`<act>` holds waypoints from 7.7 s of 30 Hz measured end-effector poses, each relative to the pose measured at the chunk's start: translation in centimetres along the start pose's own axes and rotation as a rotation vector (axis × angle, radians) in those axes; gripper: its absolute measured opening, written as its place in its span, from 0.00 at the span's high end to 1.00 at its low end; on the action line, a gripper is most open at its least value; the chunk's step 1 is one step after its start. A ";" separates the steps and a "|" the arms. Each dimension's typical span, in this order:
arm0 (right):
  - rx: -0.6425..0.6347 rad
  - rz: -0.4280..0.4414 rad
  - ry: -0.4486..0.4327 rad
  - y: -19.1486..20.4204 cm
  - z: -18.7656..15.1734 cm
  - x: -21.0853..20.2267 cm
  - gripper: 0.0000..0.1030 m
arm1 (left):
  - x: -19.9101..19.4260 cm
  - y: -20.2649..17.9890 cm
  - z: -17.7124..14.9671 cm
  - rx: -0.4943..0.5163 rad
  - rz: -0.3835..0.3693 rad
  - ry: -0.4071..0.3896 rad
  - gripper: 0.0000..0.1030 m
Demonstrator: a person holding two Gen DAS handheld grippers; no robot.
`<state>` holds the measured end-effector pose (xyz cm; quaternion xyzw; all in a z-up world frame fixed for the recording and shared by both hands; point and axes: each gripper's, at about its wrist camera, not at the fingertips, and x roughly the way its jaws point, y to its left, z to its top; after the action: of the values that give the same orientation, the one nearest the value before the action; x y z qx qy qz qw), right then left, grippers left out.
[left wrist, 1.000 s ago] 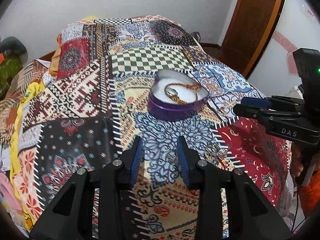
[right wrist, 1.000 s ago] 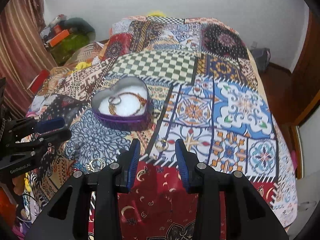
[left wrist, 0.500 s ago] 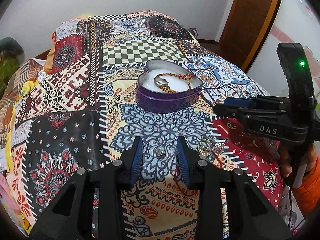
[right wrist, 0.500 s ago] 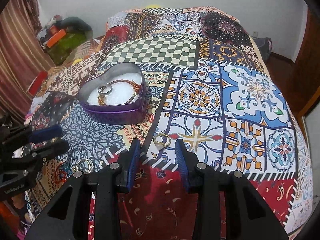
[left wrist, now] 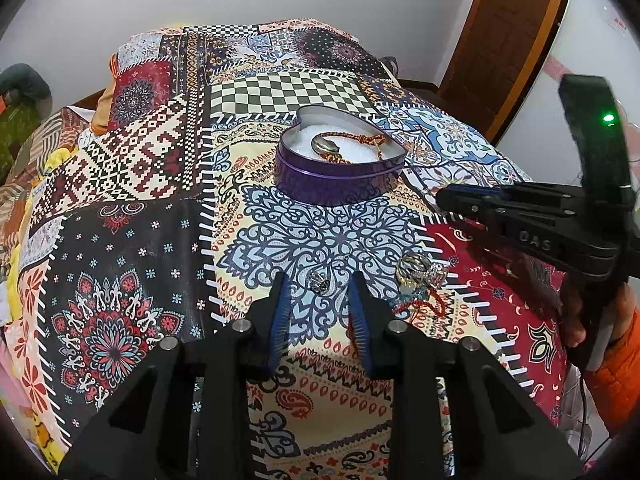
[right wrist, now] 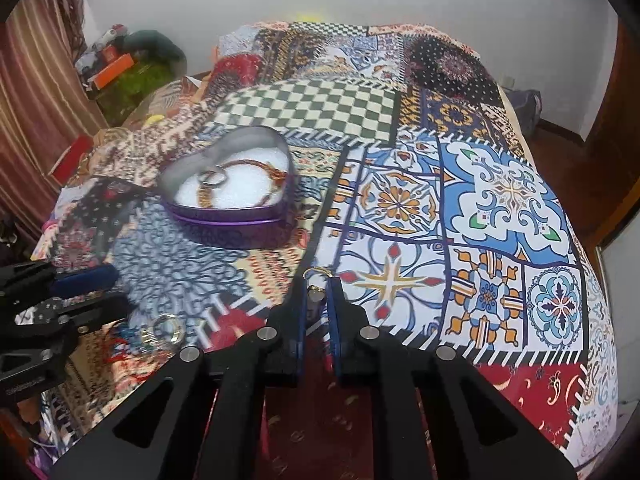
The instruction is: Organize jewelry
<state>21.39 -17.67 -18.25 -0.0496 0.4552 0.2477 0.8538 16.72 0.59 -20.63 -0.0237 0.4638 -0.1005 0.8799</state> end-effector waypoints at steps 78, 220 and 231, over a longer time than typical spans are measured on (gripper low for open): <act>-0.030 0.122 -0.109 2.7 6.2 0.2 0.91 | 1.2 0.8 8.6 0.003 -0.058 -0.159 0.91; -0.034 0.098 0.034 4.2 -2.1 -1.5 0.82 | -0.5 -1.4 -0.8 -0.018 -0.116 -0.018 0.96; -0.023 0.115 -0.014 4.4 -2.2 -2.6 0.85 | -3.8 -1.4 0.6 -0.011 -0.078 -0.121 0.96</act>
<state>16.47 -15.56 -16.85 -0.0315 0.4486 0.3020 0.8406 14.88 -0.02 -17.03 -0.0528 0.4091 -0.1304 0.9016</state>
